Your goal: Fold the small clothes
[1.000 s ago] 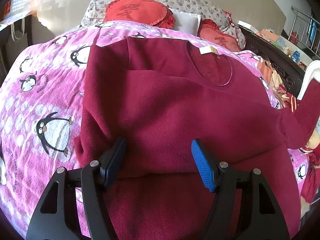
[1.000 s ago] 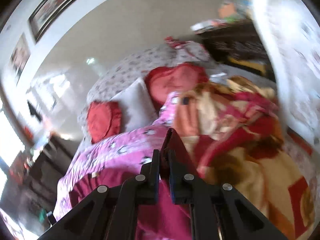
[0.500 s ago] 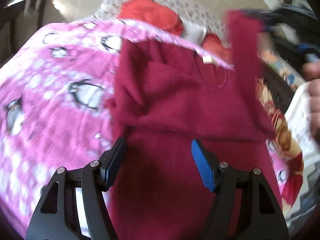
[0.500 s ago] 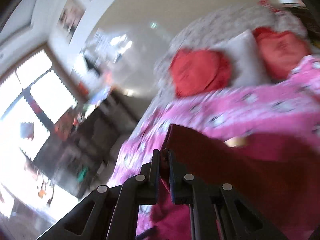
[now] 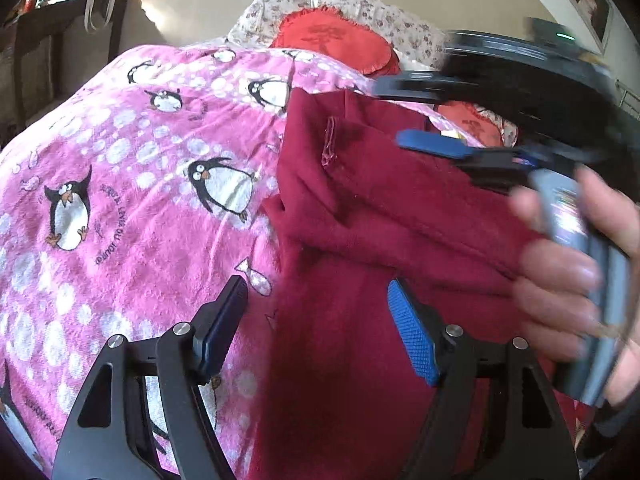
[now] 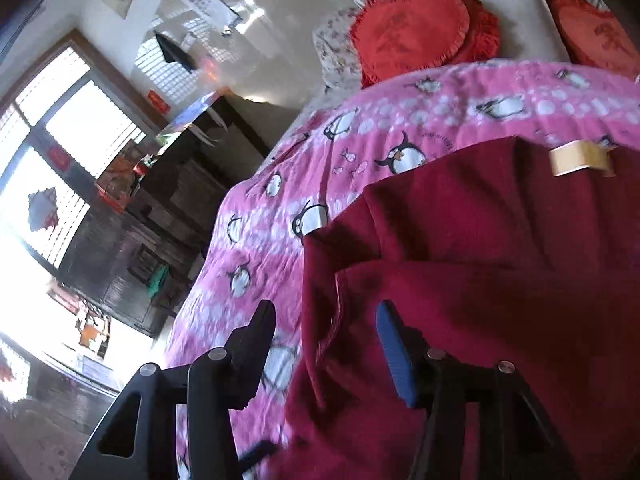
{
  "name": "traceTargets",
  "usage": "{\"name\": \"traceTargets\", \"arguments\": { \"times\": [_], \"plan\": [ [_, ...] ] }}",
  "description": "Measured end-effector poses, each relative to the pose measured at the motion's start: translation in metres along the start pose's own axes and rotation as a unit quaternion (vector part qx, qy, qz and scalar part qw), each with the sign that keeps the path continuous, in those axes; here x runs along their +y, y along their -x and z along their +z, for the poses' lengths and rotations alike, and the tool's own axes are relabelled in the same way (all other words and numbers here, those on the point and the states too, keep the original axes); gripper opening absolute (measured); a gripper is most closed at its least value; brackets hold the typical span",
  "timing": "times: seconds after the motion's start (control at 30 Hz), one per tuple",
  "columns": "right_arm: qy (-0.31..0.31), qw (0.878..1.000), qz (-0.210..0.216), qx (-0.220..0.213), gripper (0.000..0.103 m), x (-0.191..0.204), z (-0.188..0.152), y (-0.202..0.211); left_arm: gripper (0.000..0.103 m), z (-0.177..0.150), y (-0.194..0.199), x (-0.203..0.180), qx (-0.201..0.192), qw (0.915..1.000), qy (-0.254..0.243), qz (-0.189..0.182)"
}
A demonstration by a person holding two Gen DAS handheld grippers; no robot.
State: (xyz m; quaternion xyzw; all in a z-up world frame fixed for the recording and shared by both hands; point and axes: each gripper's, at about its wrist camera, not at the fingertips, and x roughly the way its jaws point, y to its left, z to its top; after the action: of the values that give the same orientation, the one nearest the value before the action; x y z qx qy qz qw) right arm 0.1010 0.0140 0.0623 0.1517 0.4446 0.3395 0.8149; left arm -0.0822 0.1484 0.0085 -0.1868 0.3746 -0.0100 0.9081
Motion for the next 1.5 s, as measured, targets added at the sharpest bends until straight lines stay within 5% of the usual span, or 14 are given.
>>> {"name": "traceTargets", "arguments": {
  "times": [0.13,0.27,0.33,0.43,0.47,0.57,0.63,0.77,0.87,1.0,1.1,1.17,1.33,1.5],
  "plan": [
    [0.026,0.998,-0.039,-0.044,0.051,-0.013,-0.030,0.074,0.073,0.015,0.001,-0.006,-0.002,0.9998,-0.016,0.007],
    [0.073,0.979,-0.159,-0.101,0.050,-0.054,-0.066,0.152,0.073,0.057,-0.016,-0.052,-0.025,0.9929,-0.116,-0.008],
    [0.058,0.968,-0.221,-0.103,0.033,-0.084,-0.072,0.175,0.073,0.078,-0.041,-0.065,-0.010,0.9909,-0.132,-0.026],
    [0.017,0.958,-0.268,-0.104,0.026,-0.130,-0.072,0.197,0.072,0.089,-0.091,-0.064,0.062,0.9892,-0.132,-0.013],
    [0.017,0.958,-0.269,-0.103,0.026,-0.140,-0.070,0.198,0.067,0.083,-0.101,-0.056,0.079,0.9893,-0.123,-0.006],
    [0.031,0.969,-0.233,-0.071,0.026,-0.156,-0.068,0.177,0.067,0.069,-0.090,-0.052,0.042,0.9893,-0.139,-0.009],
    [0.038,0.968,-0.245,-0.032,0.027,-0.178,-0.077,0.157,0.067,0.068,-0.085,-0.047,0.029,0.9911,-0.128,-0.022],
    [-0.046,0.980,-0.183,-0.062,0.029,-0.205,-0.076,0.170,0.067,0.069,-0.086,-0.040,0.029,0.9926,-0.110,-0.042],
    [-0.022,0.976,-0.214,-0.017,0.031,-0.191,-0.061,0.166,0.067,0.070,-0.085,-0.044,0.029,0.9921,-0.118,-0.031],
    [-0.010,0.967,-0.234,-0.102,0.034,-0.167,-0.037,0.187,0.067,0.068,-0.088,-0.050,0.028,0.9907,-0.133,-0.011],
    [-0.020,0.964,-0.258,-0.057,0.037,-0.183,-0.024,0.153,0.067,0.068,-0.090,-0.050,0.028,0.9906,-0.134,-0.010],
    [-0.025,0.964,-0.260,-0.039,0.048,-0.194,-0.027,0.136,0.067,0.068,-0.090,-0.050,0.028,0.9908,-0.132,-0.013],
    [-0.062,0.961,-0.268,-0.045,0.052,-0.181,-0.033,0.174,0.067,0.068,-0.090,-0.049,0.028,0.9908,-0.131,-0.014],
    [-0.028,0.970,-0.236,-0.046,0.053,-0.118,-0.093,0.238,0.068,0.071,-0.089,-0.056,0.053,0.9856,-0.161,-0.008]
  ]
}}
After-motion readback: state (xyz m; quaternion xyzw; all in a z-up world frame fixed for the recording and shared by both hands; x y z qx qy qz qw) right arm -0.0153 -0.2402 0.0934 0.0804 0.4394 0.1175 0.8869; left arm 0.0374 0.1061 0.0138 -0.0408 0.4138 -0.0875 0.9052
